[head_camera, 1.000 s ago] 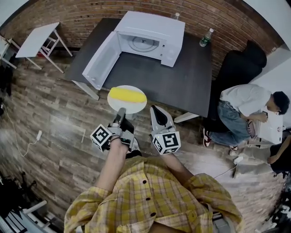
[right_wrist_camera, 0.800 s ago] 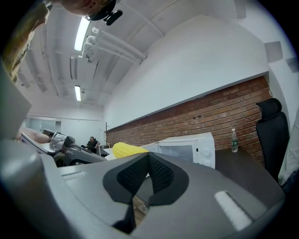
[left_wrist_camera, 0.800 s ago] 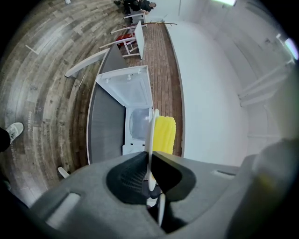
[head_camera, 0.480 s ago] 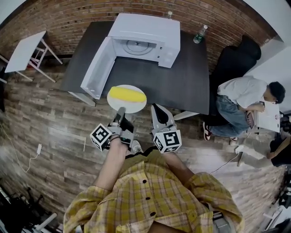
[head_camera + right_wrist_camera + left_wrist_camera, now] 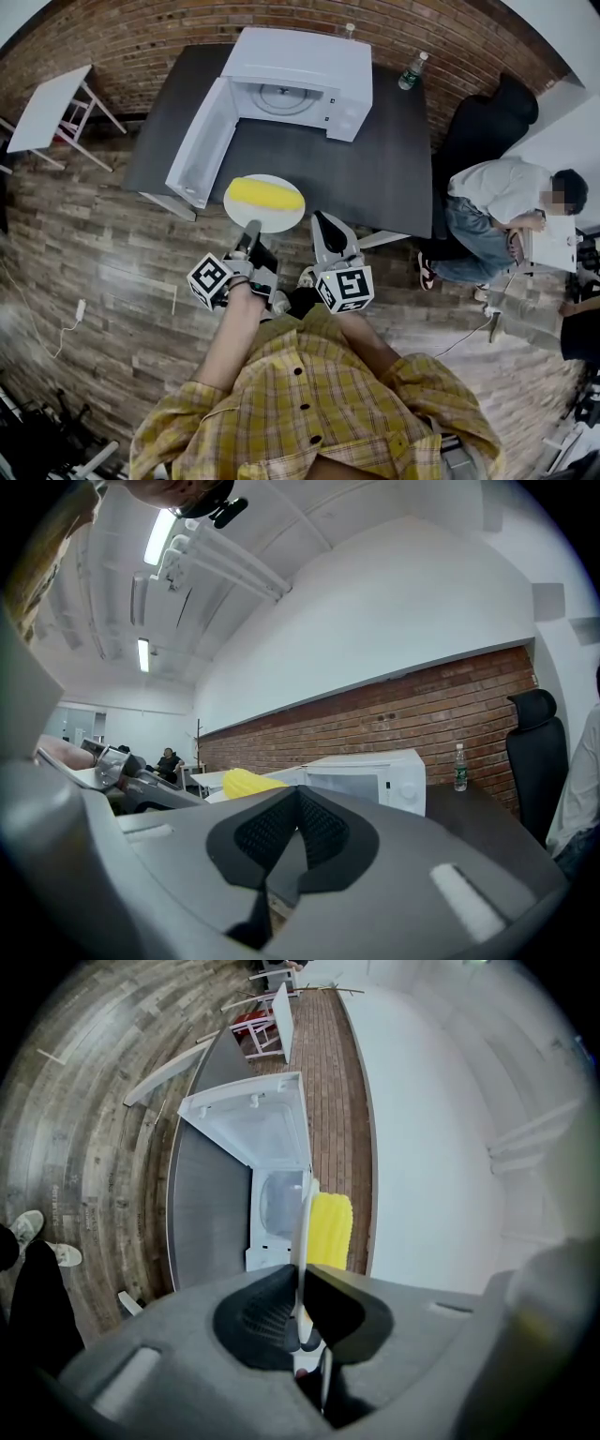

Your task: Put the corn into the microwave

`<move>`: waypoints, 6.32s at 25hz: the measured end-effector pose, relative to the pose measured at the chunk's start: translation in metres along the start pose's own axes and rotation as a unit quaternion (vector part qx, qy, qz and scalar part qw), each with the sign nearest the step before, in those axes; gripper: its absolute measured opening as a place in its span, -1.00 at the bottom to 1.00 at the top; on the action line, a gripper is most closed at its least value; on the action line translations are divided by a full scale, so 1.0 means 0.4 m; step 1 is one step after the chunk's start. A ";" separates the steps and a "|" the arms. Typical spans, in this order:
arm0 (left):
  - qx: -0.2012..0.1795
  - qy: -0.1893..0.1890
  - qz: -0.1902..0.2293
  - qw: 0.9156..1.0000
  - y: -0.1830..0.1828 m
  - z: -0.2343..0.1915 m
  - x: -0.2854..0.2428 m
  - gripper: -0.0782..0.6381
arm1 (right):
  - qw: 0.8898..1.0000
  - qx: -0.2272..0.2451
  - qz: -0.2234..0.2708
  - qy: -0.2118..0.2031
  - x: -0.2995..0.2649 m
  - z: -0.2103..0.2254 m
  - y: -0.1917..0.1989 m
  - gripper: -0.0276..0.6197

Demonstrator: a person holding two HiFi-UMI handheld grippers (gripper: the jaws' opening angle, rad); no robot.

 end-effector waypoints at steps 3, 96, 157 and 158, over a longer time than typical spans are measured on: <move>0.002 -0.003 0.004 1.000 -0.008 -0.003 -0.019 -0.71 | 1.000 -0.003 0.001 -0.001 -0.020 0.012 -0.005 -0.91; 0.010 -0.105 -0.001 0.994 -0.348 -0.394 -0.865 -0.68 | 0.997 0.006 -0.041 0.072 -0.555 0.324 0.030 -0.91; 0.069 -0.171 0.038 0.982 -0.378 -0.505 -0.999 -0.28 | 0.996 -0.003 -0.053 0.078 -0.586 0.368 0.041 -0.91; 0.070 -0.171 0.038 0.982 -0.377 -0.506 -1.000 -0.27 | 0.995 -0.002 -0.053 0.079 -0.584 0.370 0.041 -0.91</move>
Point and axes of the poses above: the fingertips, and each gripper's own axes: x backward along the fingers, z to its right, y out of its underside, the point moved 3 cm from there along x, backward along the fingers, and after that the axes turned 8 degrees about y, right-handed, at the moved point
